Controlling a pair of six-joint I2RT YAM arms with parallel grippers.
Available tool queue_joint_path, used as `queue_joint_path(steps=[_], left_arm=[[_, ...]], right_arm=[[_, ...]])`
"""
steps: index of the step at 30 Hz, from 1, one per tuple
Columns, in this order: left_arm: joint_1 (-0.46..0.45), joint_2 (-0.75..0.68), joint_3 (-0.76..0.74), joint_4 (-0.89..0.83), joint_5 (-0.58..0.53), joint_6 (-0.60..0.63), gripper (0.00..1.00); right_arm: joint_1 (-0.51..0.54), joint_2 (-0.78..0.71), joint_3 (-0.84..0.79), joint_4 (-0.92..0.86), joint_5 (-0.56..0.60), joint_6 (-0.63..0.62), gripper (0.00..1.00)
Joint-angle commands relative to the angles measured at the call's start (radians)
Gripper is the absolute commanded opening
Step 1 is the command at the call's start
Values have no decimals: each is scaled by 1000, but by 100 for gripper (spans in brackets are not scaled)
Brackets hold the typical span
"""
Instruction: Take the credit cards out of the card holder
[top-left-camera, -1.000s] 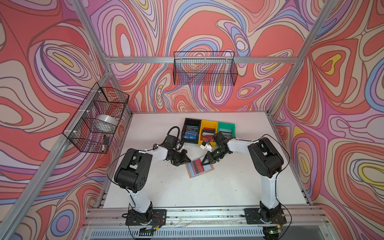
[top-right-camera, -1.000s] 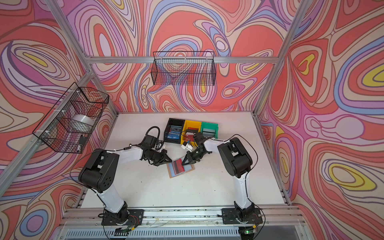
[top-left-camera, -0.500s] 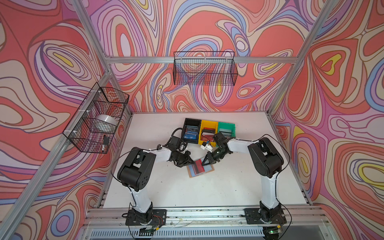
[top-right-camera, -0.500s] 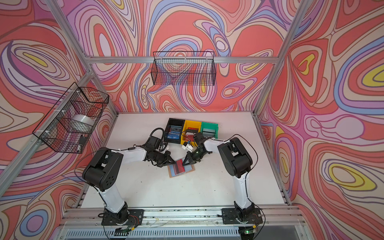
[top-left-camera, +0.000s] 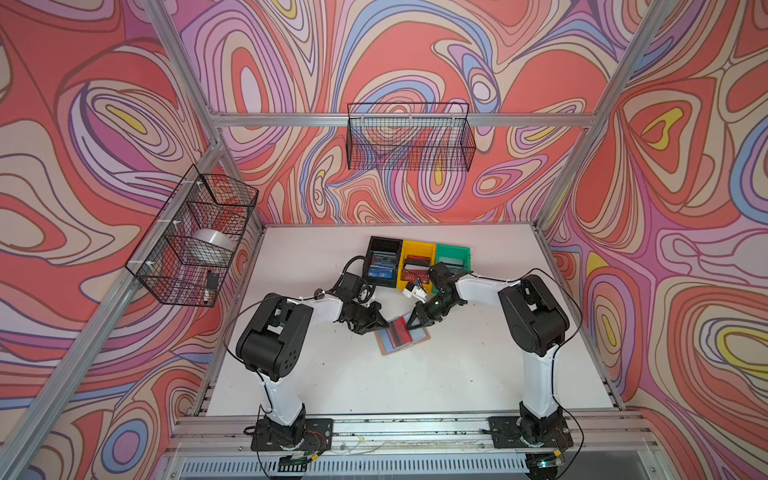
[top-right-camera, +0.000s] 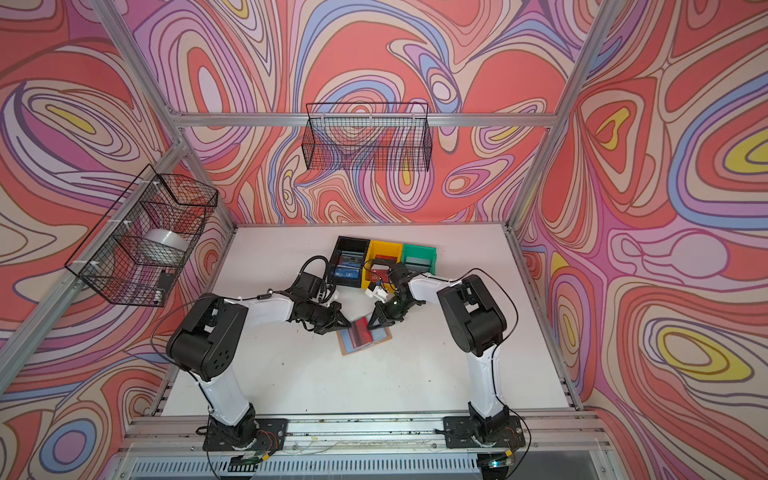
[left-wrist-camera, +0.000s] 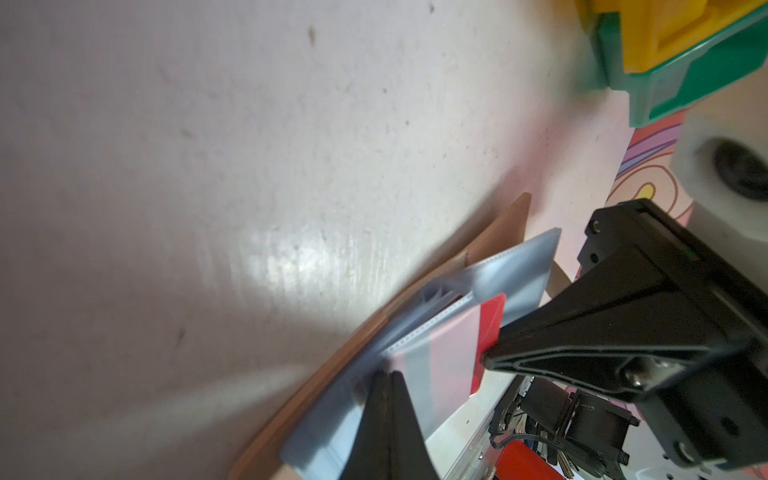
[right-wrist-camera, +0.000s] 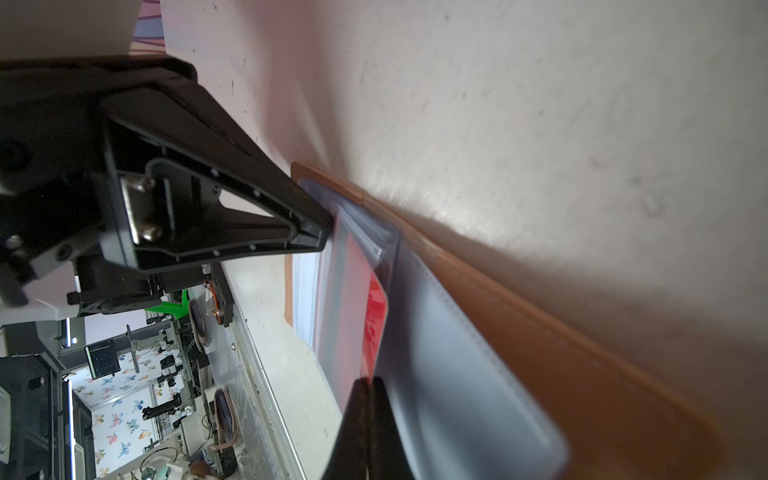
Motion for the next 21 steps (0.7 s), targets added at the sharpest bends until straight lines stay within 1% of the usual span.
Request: queue_joint_path(steps=[1, 8, 15, 21], left_arm=[[7, 38, -8, -46, -47, 18, 0], [7, 54, -17, -19, -40, 7, 0], [7, 67, -19, -15, -38, 16, 0], [8, 65, -21, -16, -39, 20, 0]], right_arm=[[-12, -43, 8, -16, 26, -29, 0], [-13, -57, 6, -15, 32, -31, 0], [-19, -73, 63, -150, 104, -105, 0], [-45, -116, 86, -208, 121, -134, 0]])
